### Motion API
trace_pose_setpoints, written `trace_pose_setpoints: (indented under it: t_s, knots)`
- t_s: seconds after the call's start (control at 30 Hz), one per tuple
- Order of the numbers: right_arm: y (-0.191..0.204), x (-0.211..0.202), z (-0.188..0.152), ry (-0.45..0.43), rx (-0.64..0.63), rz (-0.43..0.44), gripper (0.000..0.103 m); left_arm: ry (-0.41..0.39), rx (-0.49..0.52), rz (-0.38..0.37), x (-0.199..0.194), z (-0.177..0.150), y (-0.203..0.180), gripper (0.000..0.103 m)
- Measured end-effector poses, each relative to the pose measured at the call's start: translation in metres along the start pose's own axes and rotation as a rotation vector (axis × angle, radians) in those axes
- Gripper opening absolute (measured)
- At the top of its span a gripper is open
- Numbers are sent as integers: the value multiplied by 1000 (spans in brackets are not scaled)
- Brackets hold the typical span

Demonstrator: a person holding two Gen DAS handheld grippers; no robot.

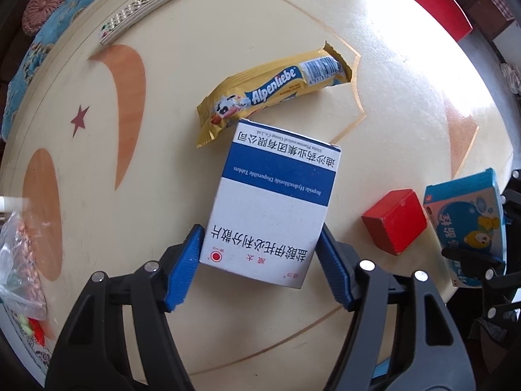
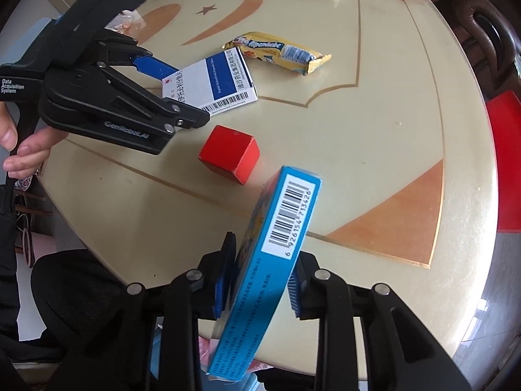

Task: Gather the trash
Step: 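Grasp the white medicine box with the left tool while the right tool grasps the blue box, then carry the white medicine box and blue box down over the pink bin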

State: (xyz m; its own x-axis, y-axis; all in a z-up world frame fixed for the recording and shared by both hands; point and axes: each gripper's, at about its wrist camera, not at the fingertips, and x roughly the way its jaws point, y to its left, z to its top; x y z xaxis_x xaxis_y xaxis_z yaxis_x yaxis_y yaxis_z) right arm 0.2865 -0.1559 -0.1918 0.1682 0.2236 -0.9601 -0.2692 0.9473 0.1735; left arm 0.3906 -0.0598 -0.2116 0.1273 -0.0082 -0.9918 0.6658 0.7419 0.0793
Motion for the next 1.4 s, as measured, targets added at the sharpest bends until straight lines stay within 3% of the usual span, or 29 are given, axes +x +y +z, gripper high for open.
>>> trace_pose_setpoints:
  t_s: [0.67,1.07,1.4]
  knots:
    - [-8,-29,-3,-48,50,-28,22,-76,-149,4,-31,-49,16,67]
    - [-5,-71,-6,-126,43,-35,22,-150,-138,40,-87,-85,17,67]
    - [13,-118,-29,-203,22,-52,22,-243,-96,83,-136,-111,-16,67]
